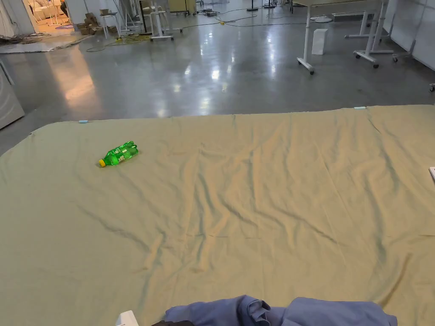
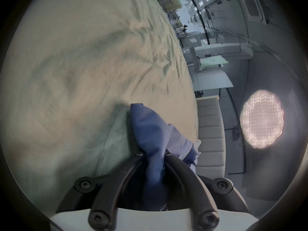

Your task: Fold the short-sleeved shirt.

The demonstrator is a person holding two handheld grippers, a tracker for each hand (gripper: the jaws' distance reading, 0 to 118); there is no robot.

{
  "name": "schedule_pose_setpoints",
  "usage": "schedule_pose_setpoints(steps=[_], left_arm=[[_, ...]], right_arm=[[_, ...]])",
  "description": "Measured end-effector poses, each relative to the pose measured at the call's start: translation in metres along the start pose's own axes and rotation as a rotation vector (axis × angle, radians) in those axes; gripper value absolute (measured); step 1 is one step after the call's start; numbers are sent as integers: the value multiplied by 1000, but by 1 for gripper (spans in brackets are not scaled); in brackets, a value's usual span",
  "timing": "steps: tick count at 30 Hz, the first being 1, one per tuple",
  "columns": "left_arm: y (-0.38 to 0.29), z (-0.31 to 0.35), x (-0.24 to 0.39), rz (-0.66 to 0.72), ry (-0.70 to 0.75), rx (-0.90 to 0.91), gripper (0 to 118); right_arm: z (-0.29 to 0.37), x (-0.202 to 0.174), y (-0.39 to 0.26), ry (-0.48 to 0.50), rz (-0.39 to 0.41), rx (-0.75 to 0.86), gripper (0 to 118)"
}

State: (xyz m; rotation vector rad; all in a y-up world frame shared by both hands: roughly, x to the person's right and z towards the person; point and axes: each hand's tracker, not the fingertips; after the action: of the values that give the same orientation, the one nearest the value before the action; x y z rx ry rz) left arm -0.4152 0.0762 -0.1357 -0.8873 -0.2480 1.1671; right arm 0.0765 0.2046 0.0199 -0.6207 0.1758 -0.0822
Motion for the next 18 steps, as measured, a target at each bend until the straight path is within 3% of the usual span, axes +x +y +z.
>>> schedule_pose_setpoints(steps=[7,11,16,18], left_arm=[[7,55,11,-27,26,78,11],[56,106,-14,-143,143,148,11],[71,160,38,-370,300,197,11],[77,157,40,-428,282,184,11]], right_arm=[[0,-2,1,10,11,-10,0],[-6,-10,3,9,23,-2,0],[-8,-15,7,43,32,31,0],[-8,-17,8,52,32,53,0]])
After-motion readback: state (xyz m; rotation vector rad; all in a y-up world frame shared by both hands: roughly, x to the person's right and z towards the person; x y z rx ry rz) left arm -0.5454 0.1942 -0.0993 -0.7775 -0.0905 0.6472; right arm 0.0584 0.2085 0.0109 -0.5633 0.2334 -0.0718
